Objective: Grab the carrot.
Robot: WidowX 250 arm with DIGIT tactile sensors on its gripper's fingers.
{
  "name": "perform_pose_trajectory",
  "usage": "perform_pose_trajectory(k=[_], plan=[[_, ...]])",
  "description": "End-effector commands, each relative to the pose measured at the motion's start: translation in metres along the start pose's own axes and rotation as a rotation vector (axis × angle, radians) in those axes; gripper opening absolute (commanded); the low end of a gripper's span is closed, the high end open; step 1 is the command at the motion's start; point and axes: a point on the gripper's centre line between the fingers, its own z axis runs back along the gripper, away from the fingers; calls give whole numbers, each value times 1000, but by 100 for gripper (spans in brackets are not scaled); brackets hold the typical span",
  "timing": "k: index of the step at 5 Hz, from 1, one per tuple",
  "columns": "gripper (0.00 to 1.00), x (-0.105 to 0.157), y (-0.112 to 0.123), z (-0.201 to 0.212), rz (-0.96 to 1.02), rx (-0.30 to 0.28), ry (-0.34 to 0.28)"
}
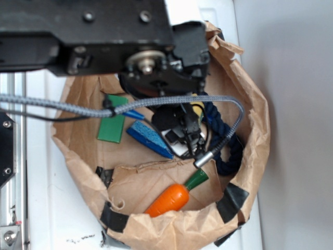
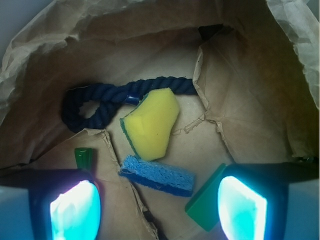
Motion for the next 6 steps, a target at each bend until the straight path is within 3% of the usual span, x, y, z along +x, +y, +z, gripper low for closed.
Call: perform_pose_trajectory(k=[1,3,5,6], plan=[[100,10,10,-18,43,-7,-63],[100,-15,2,-56,22,22,-116],[100,-44,-34,-74,-3,58,-82],[100,-56,-54,-74,34,89,-26]])
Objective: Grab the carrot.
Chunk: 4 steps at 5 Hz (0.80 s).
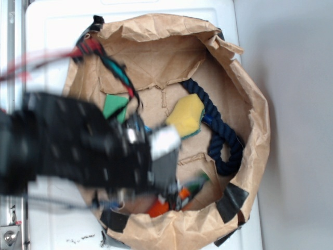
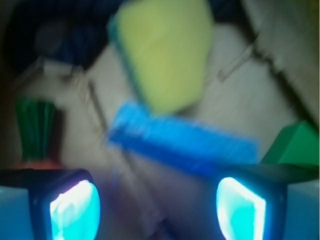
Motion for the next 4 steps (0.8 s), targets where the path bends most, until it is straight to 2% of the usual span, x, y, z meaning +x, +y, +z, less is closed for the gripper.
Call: perform_pose_trajectory(k=[1,2,4], plan=[[100,-13,-29,24,43,-50,33],[100,-9,-30,33,58,-88,46],[100,6,-13,32,20,-224,64]])
